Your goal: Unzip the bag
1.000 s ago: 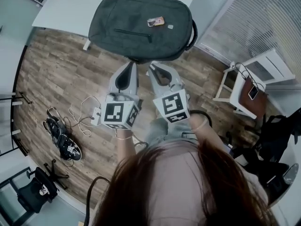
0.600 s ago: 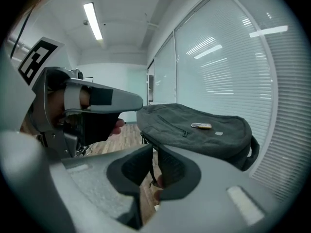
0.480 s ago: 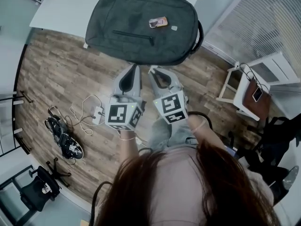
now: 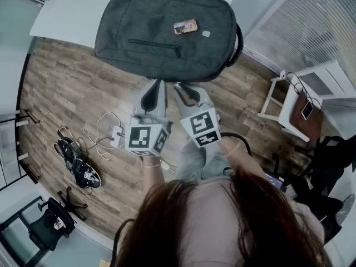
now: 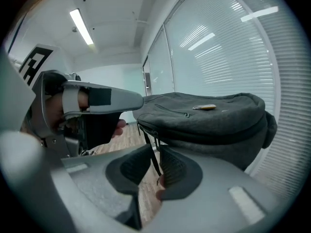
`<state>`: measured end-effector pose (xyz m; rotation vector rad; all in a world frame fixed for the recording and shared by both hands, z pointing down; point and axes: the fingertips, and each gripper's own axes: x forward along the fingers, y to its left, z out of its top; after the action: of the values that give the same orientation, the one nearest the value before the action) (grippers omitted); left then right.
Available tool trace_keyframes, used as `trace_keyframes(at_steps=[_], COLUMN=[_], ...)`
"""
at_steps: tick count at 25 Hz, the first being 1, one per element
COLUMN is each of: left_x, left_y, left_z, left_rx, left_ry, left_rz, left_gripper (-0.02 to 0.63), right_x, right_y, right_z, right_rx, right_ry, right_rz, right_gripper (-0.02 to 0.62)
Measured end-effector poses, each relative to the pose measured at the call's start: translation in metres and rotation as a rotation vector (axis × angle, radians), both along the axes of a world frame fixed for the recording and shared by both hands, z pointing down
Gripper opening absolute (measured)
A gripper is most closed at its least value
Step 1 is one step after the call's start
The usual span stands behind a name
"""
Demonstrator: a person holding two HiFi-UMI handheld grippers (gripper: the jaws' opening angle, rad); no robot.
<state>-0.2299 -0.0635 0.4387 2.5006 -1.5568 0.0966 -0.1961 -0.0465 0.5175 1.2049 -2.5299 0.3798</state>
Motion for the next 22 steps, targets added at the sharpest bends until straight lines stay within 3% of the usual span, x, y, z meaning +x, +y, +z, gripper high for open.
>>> trace_keyframes(at_steps=[8,16,22], left_x=[-0.006,-0.009,-0.005], left_y=[-0.009,-0.015,-0.025], left_z=[0.015,0.026,0.026], left_rx=[-0.015,-0.034,-0.042], left_ry=[-0.052,-0.056,-0.045], left_rz=[0.01,0.009,0.014], left_gripper=[0.011,0.011,0.011], right_x=[-0.006,-0.006,-0.005], right_y=[-0.006,-0.013,-0.013], right_z=[0.014,0.003,-0.003], right_rx=[-0.049,-0.07,-0.06], right_ry=[-0.028,-0.207,-0.243], right_rz=[0.017,0.066,0.093], right_gripper=[0.078,0.077,0.024])
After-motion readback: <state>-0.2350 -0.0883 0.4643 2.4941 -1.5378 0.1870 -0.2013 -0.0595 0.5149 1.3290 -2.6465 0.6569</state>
